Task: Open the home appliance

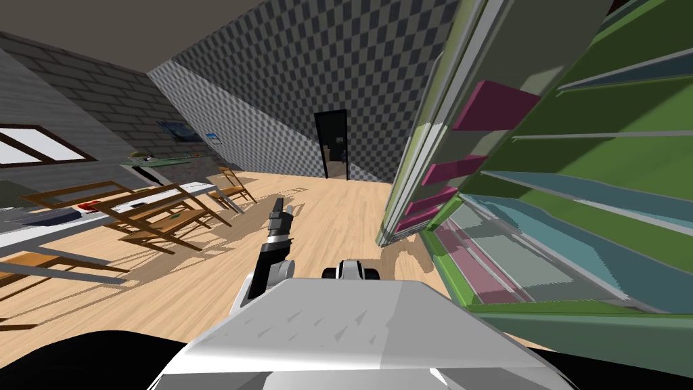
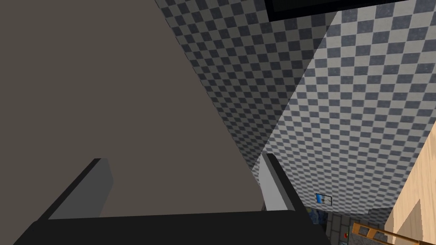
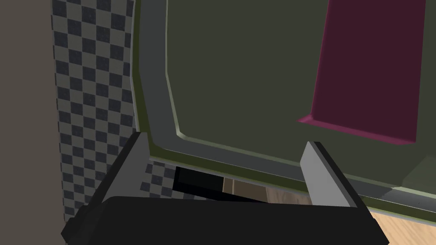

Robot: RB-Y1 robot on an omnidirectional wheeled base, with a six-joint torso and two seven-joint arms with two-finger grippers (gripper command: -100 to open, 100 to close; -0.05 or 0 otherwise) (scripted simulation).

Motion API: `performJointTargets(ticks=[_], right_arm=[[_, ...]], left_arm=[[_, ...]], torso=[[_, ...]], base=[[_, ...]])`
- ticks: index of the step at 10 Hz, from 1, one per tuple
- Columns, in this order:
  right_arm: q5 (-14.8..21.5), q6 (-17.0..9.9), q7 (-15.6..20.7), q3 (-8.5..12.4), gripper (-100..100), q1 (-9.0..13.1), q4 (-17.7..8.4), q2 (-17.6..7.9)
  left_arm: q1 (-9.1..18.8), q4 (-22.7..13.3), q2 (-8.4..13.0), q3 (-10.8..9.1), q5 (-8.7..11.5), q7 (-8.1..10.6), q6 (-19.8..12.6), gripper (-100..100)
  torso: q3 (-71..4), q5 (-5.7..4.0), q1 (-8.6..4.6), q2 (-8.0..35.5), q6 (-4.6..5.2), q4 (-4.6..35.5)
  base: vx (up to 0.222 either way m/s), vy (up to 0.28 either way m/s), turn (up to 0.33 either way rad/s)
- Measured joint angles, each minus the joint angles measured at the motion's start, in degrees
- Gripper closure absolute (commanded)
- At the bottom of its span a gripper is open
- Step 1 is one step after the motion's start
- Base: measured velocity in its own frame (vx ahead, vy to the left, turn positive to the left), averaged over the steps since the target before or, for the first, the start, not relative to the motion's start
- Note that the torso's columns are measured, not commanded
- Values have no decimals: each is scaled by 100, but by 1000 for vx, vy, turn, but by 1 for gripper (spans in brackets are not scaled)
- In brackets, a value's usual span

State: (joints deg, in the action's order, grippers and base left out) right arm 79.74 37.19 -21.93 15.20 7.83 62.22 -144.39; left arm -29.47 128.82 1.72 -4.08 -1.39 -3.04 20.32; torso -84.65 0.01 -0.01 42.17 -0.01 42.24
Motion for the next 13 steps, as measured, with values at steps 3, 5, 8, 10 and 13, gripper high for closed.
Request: performJointTargets(ticks=[3, 5, 8, 10, 13], right_arm=[[-49, 119, 12, 56, -100, -60, -179, -145], [-52, 255, -48, 87, -100, 16, -170, -294], [-190, 663, -70, 264, -100, 74, -328, -637], [-176, 924, -204, 295, -100, 238, -266, -843], [-355, 1401, -177, 523, -100, 283, -518, -1264]], left_arm=[[1, -1, 2, -2, 0, 0, 0, 0], [2, -1, 3, -2, 0, 0, -1, 0], [2, -1, 2, -2, 0, 0, -1, 0], [2, -1, 2, -2, 0, 0, -1, 0], [2, -1, 2, -2, 0, 0, -1, 0]], torso=[[25, -17, -48, 34, 3, 15], [22, -6, -20, 31, 3, 14], [6, 0, 4, 7, 1, 3], [2, -2, 0, 2, 1, 2], [12, -3, -2, 16, 2, 7]], base=[[78, 4, 23], [40, -84, 39], [37, -98, 38], [52, -102, 36], [37, -117, 40]])
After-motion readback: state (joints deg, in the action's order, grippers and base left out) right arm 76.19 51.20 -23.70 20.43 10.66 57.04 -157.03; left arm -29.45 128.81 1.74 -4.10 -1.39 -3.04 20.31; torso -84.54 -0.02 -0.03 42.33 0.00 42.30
